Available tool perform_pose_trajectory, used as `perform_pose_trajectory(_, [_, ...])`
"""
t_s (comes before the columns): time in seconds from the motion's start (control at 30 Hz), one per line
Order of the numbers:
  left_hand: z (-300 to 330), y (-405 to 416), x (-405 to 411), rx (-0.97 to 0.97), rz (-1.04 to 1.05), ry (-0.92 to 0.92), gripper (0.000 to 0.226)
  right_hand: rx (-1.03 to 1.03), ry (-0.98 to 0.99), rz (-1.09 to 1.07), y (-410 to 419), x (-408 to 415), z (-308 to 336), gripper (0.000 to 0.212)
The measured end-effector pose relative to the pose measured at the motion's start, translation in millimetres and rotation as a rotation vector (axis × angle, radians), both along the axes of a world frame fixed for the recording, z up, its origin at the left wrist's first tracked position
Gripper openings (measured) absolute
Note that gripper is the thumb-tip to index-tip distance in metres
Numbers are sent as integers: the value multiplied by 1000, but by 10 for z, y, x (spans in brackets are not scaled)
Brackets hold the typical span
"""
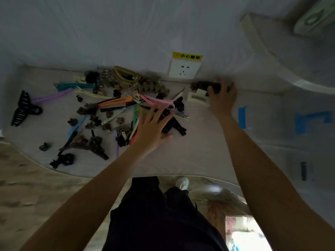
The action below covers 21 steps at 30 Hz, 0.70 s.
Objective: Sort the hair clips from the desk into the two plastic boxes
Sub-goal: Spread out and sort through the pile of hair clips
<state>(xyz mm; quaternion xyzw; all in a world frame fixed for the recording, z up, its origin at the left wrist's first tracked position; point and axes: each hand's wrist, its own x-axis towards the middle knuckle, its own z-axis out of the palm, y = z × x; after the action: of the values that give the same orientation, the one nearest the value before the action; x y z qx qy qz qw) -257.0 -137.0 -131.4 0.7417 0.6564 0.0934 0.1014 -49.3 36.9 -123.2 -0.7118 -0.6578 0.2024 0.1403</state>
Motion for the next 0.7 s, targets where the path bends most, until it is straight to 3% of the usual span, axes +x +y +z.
perform_pose_trajectory(0.13, [-55,29,-88,23,17,42,68,-75,235,-121,74,-64,-54,57])
perform_pose_trajectory(0.27, [-53,3,-113,35,5,36,67,-64,365,11,-171,-240,-100,43])
perform_pose_trajectory(0.53, [-21,-209,-314,20,-36,-20,73,-120,401,242,-616,-809,-97,44])
perform_pose_trajectory(0.7, [113,-502,-621,85,-14,-140,69,-102,219,394,-684,-808,13,56])
